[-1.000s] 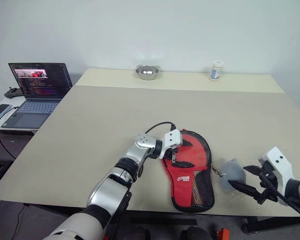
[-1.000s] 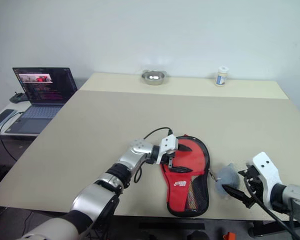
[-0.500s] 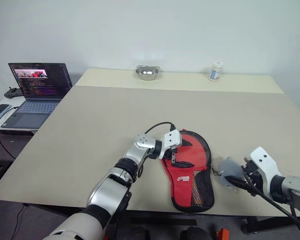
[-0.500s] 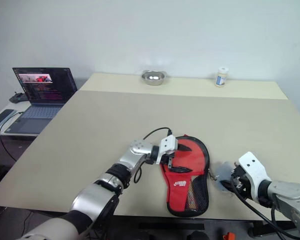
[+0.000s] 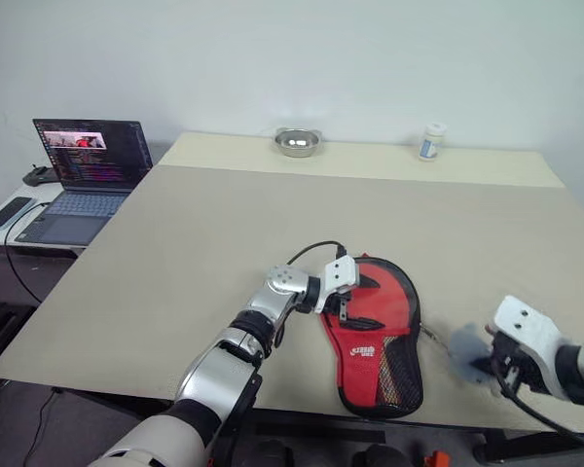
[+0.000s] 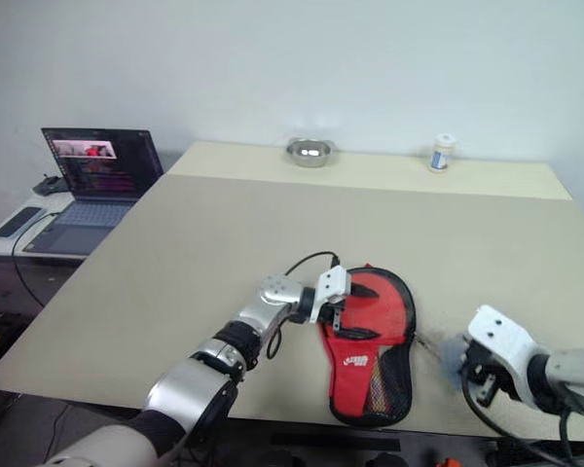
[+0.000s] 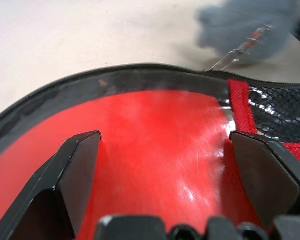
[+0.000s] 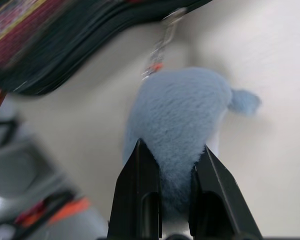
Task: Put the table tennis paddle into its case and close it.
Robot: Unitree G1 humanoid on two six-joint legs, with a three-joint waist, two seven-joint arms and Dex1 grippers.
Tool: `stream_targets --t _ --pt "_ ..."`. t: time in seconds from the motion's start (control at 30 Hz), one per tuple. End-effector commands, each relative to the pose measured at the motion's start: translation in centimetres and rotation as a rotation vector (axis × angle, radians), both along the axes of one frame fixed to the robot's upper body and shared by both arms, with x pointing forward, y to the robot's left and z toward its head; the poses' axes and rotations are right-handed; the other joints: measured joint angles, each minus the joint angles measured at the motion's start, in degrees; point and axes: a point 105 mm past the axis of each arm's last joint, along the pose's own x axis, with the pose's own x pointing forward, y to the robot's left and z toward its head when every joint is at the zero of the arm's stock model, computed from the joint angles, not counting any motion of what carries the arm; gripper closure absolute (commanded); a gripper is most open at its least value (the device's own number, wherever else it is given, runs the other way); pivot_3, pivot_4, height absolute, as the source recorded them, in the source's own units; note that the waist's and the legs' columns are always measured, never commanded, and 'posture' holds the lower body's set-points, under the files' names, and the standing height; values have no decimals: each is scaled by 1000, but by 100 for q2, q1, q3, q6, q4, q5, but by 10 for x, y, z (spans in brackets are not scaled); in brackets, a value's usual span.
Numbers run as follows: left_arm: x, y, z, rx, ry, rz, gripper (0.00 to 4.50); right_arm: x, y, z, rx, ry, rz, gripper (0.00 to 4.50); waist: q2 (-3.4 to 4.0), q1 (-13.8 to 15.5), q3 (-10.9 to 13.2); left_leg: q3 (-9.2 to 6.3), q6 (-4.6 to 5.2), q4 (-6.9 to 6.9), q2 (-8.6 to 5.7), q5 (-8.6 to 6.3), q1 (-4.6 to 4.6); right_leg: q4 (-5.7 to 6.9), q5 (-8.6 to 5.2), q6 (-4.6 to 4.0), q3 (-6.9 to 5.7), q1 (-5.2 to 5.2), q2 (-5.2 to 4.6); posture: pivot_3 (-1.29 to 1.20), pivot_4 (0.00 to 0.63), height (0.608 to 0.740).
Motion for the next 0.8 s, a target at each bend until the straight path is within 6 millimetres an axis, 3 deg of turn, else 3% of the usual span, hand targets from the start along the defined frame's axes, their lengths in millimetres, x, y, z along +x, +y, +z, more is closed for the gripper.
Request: stream_targets --t 0.03,0.37,0.6,0.8 --pt "-17 8 -44 126 139 4 0 -28 22 -2 18 67 121 4297 1 10 -14 0 1 0 -5 -1 0 -2 -2 4 -1 3 -5 0 150 740" --pt "-25 0 -52 135 167 -11 0 -54 41 -17 33 132 247 4310 -37 48 -43 -17 9 -2 -9 -8 58 -18 -21 22 -24 74 -45 0 150 740" --pt "-27 -1 -56 148 167 -12 0 -86 52 -19 109 285 371 4312 -48 66 -51 -26 5 -11 -12 -11 91 -26 -36 23 -43 114 -63 0 150 740" --pt "-27 -2 -55 153 158 -17 0 -83 52 -18 102 245 356 4313 -53 68 -52 -28 6 -10 -13 -14 94 -30 -38 26 -47 121 -68 0 150 740"
